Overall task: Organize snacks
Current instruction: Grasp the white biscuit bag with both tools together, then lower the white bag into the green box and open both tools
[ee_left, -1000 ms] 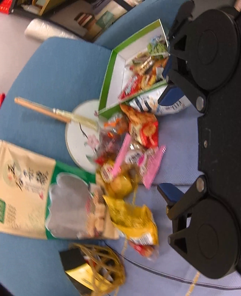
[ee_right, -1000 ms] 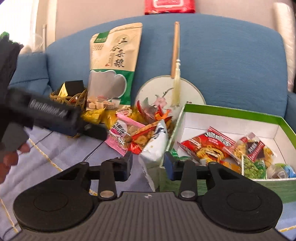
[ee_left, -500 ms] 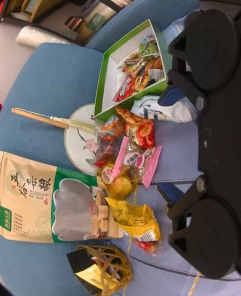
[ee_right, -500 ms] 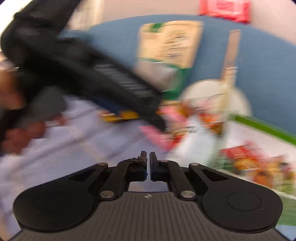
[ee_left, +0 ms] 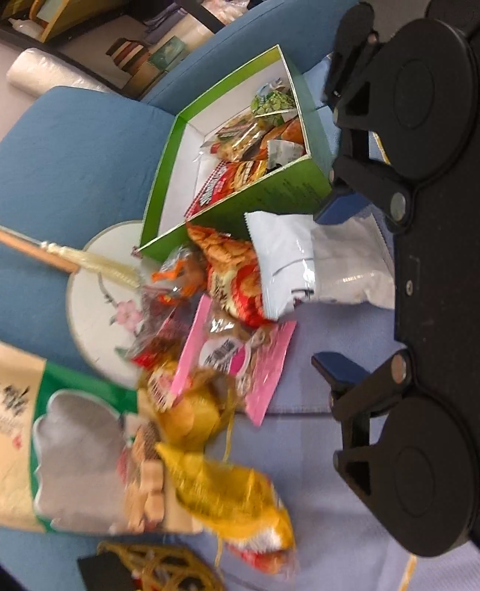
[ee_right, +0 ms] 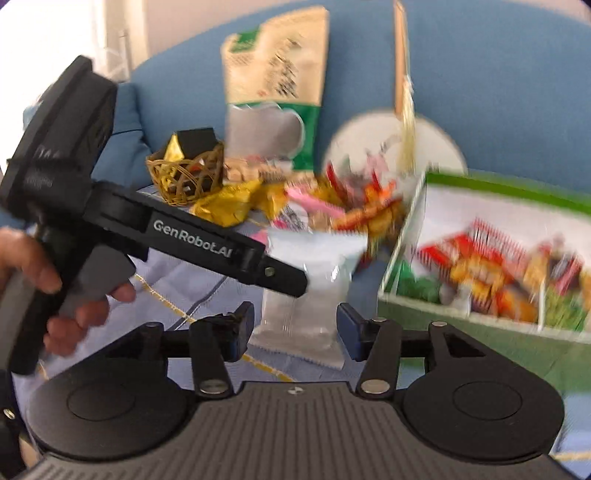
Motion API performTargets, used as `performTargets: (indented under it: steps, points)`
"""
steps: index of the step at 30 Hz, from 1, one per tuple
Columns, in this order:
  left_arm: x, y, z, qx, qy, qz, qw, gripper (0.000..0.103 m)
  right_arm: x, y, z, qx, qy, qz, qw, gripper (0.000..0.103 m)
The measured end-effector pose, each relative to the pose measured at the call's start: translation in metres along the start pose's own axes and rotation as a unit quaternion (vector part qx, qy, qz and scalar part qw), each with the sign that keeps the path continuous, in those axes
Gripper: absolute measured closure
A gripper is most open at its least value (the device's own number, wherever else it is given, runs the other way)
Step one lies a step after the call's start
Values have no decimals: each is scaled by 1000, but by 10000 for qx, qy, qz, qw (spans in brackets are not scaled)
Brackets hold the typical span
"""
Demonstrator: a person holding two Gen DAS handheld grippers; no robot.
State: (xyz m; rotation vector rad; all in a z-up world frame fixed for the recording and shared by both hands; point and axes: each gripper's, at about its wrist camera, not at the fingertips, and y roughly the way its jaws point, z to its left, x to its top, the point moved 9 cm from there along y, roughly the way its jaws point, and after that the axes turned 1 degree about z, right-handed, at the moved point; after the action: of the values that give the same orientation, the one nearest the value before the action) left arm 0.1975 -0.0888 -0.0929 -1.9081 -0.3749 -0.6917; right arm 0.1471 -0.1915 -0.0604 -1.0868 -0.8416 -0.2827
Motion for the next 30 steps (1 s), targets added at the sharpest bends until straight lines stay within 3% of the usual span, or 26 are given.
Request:
performTargets:
  steps: [3,5,11,13,14,15,16,18,19,30]
  points:
    - [0,9,-4,-179,-32,81,9998,17,-10,7,1,-106,142,123,9998,19]
    - [0,8,-5,-287,-29,80,9996,28,-13,12,0,-266,160,153,9994,19]
    - [-4,2,-2,-294,40,61,9995,25,-16,25,-10,-74,635,191,9978,14]
    - [-8,6,0,-304,-3,116,9995,19,-16,31,-10,2,707,172,9974,13]
    - [-10,9,1,-376,-88,162,9991,22,-16,32,-8,32,667,159,9976,14]
    - [-11,11,1,-461,-158,225,9986,38,-15,31,-6,27,625,149,9979,21]
    - [-13,12,-1,-570,-213,264,9978,41,-14,30,-5,10,587,159,9982,26]
    - [-13,6,-7,-568,-76,219,9981,61,-11,24,-1,-70,453,116,9989,36]
    - [-12,0,-11,-545,46,139,9984,62,-9,20,0,-115,409,69,9991,39]
    - [27,-55,-61,-803,593,-604,9932,63,32,-48,-4,-343,96,-1075,9936,40]
